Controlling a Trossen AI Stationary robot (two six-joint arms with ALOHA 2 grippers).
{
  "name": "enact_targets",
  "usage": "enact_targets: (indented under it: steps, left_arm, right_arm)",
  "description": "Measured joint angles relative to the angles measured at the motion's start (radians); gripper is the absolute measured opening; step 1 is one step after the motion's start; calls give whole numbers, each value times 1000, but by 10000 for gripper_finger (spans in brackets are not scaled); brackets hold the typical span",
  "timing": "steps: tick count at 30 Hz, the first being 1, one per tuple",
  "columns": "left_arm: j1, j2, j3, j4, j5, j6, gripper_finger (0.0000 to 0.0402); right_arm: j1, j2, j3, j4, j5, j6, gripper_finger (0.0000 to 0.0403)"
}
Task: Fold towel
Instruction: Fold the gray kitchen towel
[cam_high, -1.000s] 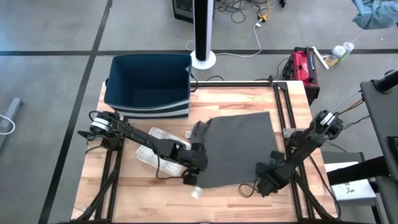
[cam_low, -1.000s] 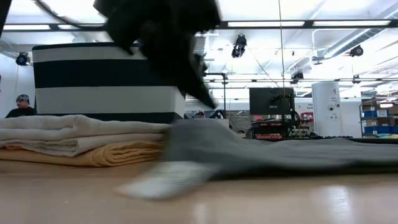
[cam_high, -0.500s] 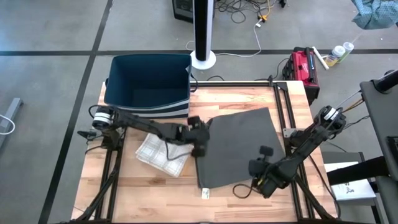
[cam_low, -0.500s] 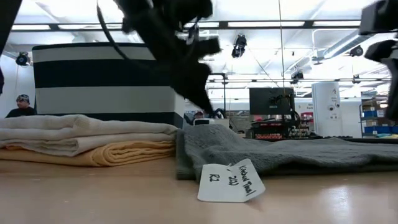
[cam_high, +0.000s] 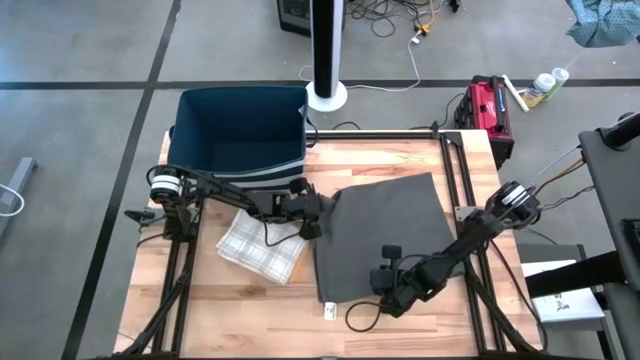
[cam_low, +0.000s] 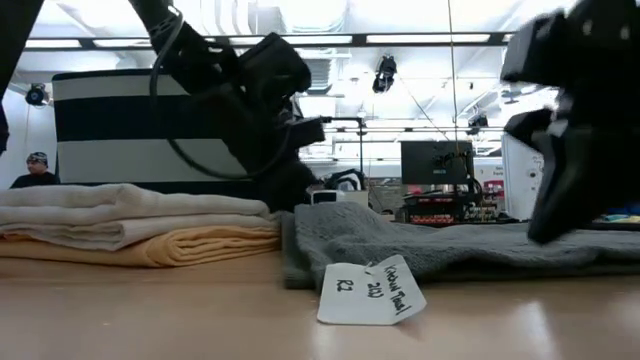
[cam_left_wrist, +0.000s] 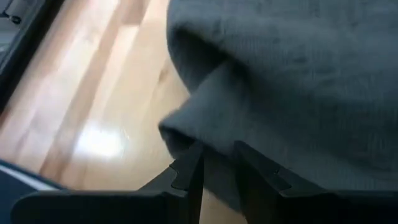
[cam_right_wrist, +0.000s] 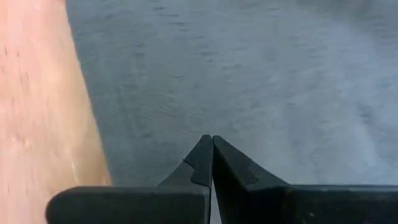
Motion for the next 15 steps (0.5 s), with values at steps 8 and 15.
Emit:
enact_targets:
  steps: [8, 15]
  left_arm:
    - [-23, -6, -92, 5, 64, -62, 77]
    - [-72, -48, -176, -31, 28, -132, 77]
  right_arm:
    - [-29, 64, 5, -63, -2, 29, 1]
    - [-31, 7, -1, -114, -39, 20, 0]
